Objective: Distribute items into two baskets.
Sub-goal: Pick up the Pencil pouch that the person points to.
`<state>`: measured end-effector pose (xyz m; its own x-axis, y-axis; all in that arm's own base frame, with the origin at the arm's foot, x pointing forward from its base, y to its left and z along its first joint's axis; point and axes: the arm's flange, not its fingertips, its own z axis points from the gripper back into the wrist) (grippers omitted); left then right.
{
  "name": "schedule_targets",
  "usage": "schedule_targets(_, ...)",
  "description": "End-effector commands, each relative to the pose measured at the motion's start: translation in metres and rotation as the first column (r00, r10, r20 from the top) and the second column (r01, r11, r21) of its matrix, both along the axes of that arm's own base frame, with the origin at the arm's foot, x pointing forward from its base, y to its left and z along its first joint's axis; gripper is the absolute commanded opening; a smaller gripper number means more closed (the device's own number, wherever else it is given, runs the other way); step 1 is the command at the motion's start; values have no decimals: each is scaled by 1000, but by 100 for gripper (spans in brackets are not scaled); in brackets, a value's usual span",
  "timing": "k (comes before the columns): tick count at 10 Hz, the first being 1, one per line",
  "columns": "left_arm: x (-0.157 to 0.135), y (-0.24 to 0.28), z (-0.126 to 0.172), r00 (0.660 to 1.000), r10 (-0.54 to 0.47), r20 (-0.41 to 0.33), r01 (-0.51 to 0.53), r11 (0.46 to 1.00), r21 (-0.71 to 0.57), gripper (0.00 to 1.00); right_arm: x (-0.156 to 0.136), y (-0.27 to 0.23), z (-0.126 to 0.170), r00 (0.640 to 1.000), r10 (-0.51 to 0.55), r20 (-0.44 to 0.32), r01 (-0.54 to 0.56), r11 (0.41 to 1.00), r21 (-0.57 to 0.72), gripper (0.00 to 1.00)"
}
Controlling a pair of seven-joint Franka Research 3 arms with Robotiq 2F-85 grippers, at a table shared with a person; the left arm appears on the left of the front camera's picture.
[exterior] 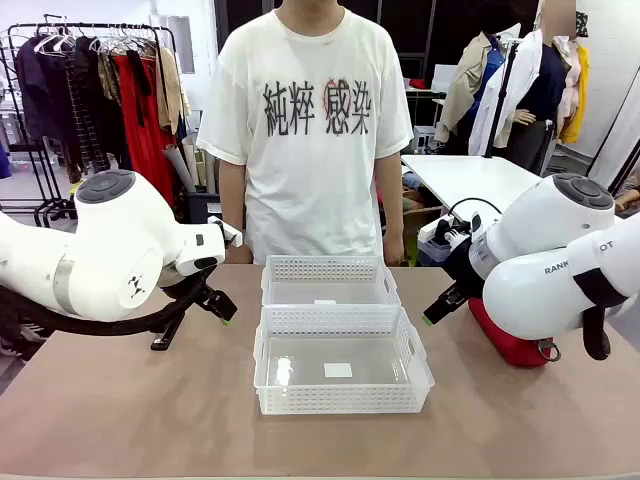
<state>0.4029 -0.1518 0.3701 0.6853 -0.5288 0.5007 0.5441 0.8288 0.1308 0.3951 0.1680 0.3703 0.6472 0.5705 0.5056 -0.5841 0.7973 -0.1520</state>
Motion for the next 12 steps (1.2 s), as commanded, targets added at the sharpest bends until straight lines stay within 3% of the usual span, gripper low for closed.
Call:
schedule_targets(1, 0, 0, 0, 1000, 0, 0, 0, 1000, 0, 100, 0, 0, 0, 1000, 0, 0, 0, 1000, 0, 100)
schedule_targets(12, 0, 0, 0, 1000, 0, 0, 0, 1000, 0, 100, 0, 0, 0, 1000, 0, 0, 0, 1000, 0, 100)
